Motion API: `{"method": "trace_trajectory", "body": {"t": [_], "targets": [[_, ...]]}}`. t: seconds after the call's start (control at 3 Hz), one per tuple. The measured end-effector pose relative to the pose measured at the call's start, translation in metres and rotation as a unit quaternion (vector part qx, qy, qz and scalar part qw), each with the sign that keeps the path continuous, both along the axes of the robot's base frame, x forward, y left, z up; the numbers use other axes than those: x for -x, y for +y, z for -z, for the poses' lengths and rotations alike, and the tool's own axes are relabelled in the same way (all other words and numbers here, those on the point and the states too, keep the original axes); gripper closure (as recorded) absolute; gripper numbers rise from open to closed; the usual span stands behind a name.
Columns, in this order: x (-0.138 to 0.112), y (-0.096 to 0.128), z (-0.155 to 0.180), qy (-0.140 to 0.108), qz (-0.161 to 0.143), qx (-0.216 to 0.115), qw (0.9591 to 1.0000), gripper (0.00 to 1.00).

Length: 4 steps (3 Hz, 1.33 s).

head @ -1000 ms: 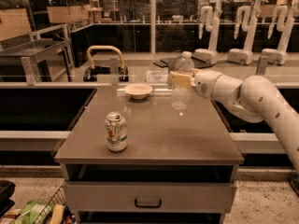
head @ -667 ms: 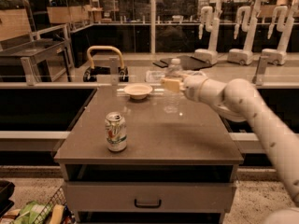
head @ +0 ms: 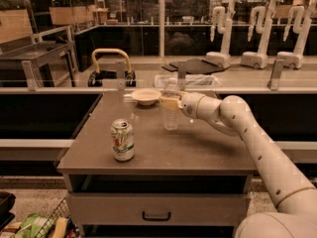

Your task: Pick water bottle from bottom drawer and place on counter

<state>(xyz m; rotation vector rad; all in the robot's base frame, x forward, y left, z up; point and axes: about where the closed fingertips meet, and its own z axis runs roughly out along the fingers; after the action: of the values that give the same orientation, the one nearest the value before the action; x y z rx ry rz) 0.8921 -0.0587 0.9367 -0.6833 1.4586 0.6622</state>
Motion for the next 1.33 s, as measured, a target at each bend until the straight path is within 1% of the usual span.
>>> {"method": "trace_trajectory", "body": {"t": [0.33,0.67,1.0,1.33], "targets": [[0.0,0.002,0.023,-0.017,-0.024,0.002,0.9996,1.0],[0.0,0.002,0.016,-0.017,-0.024,0.002,0.9996,0.84],[0.0,0.002,0.012,-0.017,-0.024,0.002,0.9996,0.61],[0.0,0.004,0.012,-0.017,-0.024,0.002,0.9995,0.31]]}}
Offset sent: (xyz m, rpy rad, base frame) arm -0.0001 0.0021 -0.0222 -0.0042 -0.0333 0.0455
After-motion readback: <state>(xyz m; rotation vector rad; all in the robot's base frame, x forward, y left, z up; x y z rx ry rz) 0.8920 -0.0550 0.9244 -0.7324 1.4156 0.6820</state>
